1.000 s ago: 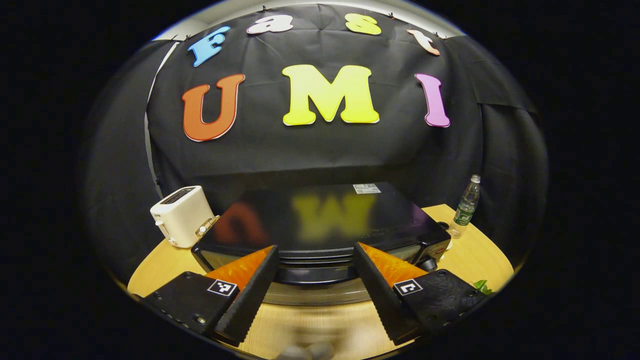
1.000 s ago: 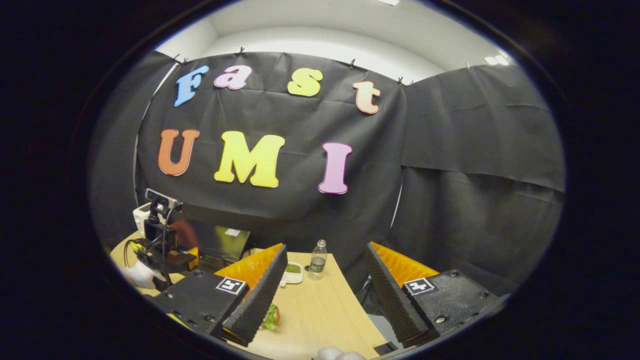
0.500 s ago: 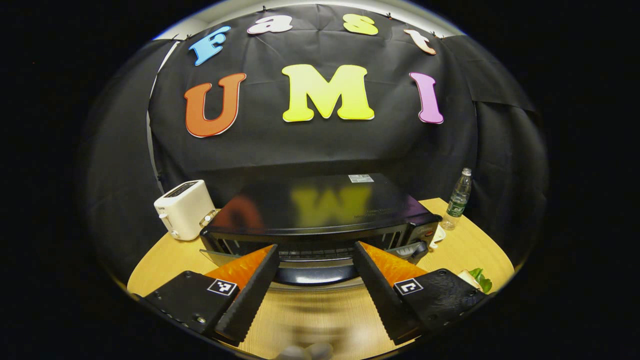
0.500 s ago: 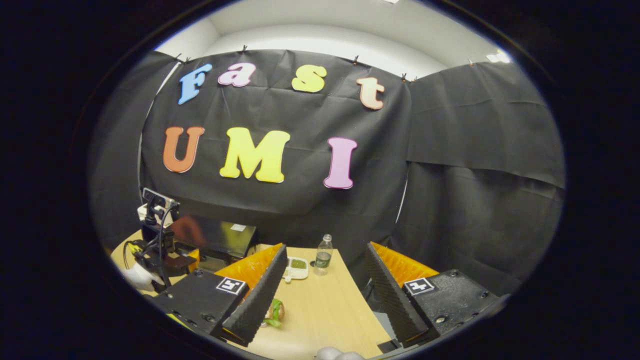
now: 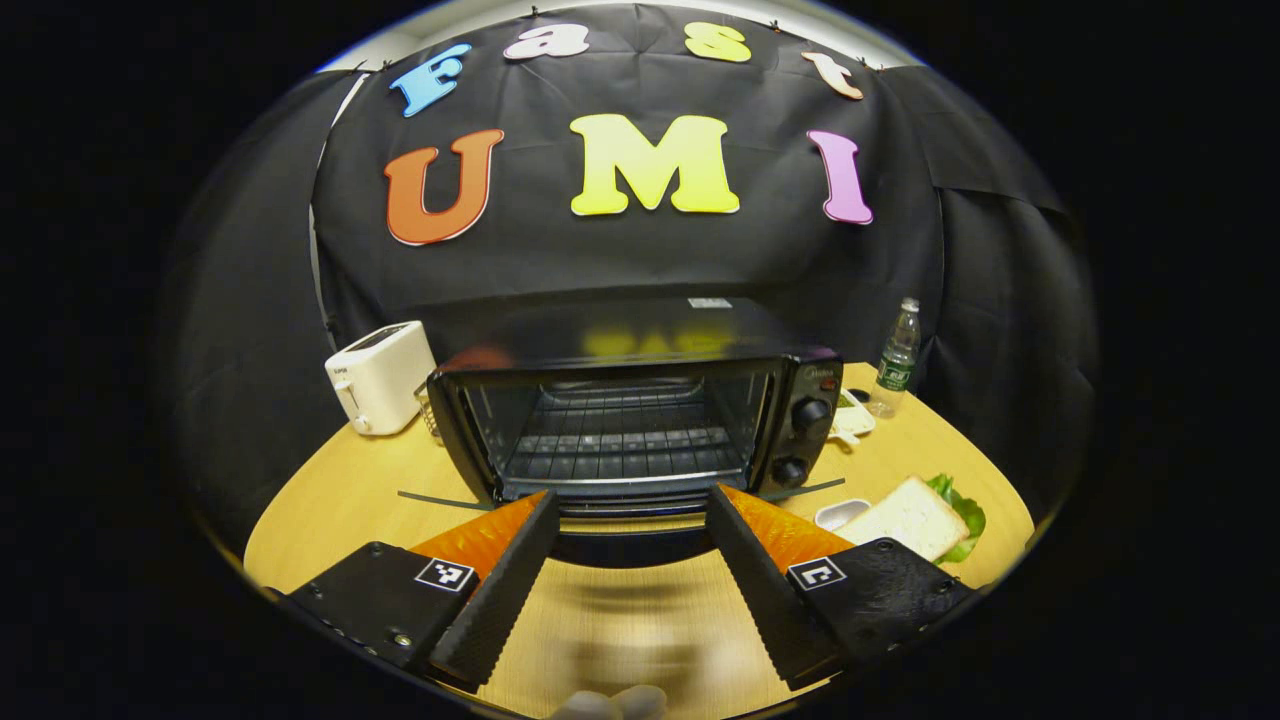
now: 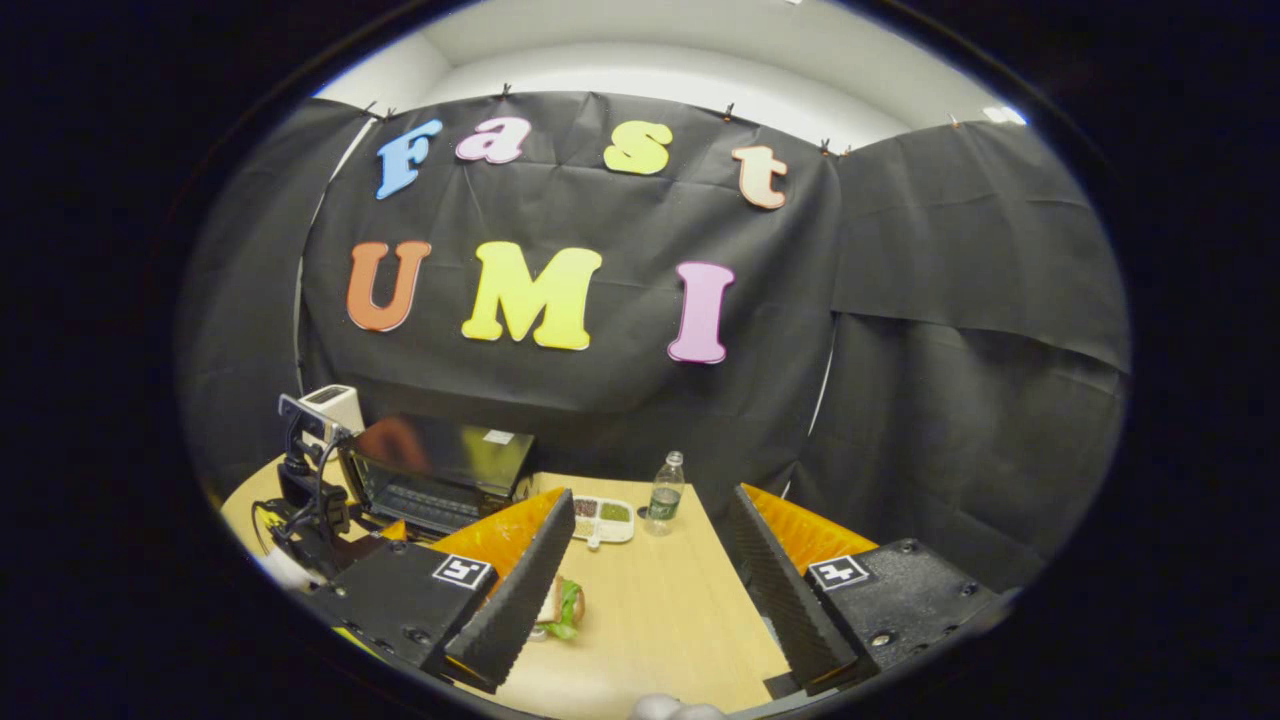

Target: Open the electric oven with the left hand, put the food in, and close the electric oven.

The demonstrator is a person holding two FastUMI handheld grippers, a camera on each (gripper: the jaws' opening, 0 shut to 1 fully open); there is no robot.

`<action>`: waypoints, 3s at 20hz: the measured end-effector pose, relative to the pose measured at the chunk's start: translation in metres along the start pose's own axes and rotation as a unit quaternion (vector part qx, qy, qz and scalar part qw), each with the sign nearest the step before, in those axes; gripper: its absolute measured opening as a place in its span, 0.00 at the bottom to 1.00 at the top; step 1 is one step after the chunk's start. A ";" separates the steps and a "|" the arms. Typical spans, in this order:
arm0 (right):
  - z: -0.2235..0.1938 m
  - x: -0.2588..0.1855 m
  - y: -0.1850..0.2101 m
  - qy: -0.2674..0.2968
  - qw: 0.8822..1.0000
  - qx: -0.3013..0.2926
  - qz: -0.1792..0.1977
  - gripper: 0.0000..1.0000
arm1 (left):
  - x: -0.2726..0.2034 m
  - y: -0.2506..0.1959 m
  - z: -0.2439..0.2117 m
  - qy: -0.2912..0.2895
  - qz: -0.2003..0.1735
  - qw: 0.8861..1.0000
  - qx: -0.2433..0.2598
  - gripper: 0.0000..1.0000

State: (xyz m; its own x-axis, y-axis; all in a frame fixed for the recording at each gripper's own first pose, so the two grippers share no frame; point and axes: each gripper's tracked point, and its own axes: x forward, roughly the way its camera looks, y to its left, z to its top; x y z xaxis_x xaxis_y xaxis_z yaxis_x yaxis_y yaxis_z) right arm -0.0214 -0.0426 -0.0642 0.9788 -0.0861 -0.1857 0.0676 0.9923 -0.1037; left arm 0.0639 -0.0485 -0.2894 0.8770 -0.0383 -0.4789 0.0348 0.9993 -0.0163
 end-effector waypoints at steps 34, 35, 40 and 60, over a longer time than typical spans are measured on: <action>-0.107 0.046 0.023 0.109 0.990 0.017 0.084 0.94 | -0.071 0.014 -0.015 0.003 -0.016 1.000 -0.016 0.95; -0.120 0.055 0.027 0.124 0.987 0.023 0.100 0.94 | -0.081 0.015 0.000 -0.013 -0.012 1.000 -0.020 0.95; -0.186 0.095 0.059 0.205 0.960 0.062 0.183 0.94 | -0.121 0.017 0.067 -0.073 0.004 0.996 -0.042 0.95; -0.266 0.167 0.138 0.423 0.793 0.231 0.373 0.50 | -0.170 0.016 0.162 -0.140 0.077 0.987 -0.029 0.95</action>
State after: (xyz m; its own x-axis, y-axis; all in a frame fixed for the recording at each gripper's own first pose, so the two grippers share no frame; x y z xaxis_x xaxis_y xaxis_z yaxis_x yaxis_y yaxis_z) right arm 0.0994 0.0559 -0.3698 0.3134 0.7045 -0.6367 -0.2146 0.7057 0.6752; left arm -0.0069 -0.0265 -0.0660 0.9679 0.1232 -0.2192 -0.1298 0.9914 -0.0157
